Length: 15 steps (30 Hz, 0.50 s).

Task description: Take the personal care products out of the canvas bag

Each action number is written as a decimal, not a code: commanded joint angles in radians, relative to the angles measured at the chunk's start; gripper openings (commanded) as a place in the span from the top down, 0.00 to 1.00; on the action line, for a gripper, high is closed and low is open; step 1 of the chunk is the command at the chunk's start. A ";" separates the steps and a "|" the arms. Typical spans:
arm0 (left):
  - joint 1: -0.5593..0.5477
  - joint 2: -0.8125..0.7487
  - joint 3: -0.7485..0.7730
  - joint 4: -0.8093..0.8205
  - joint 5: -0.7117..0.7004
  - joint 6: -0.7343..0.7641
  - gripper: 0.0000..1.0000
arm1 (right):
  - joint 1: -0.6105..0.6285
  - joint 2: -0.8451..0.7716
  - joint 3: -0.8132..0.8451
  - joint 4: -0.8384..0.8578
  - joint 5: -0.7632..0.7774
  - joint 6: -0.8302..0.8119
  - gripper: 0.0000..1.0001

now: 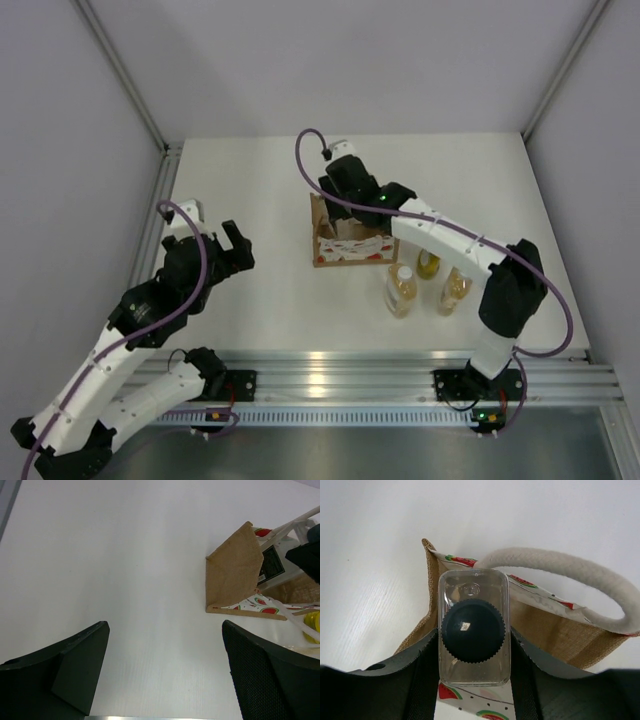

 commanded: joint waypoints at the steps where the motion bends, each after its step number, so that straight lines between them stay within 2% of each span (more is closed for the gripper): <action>1: -0.002 -0.011 0.016 -0.041 -0.028 0.085 0.02 | -0.011 -0.141 0.106 0.062 0.038 -0.021 1.00; 5: -0.002 -0.017 -0.030 -0.036 -0.074 0.076 0.02 | -0.011 -0.189 0.112 0.057 0.029 -0.035 1.00; 15: -0.002 -0.009 -0.048 -0.038 -0.066 0.062 0.02 | -0.009 -0.261 0.167 0.039 -0.034 -0.066 1.00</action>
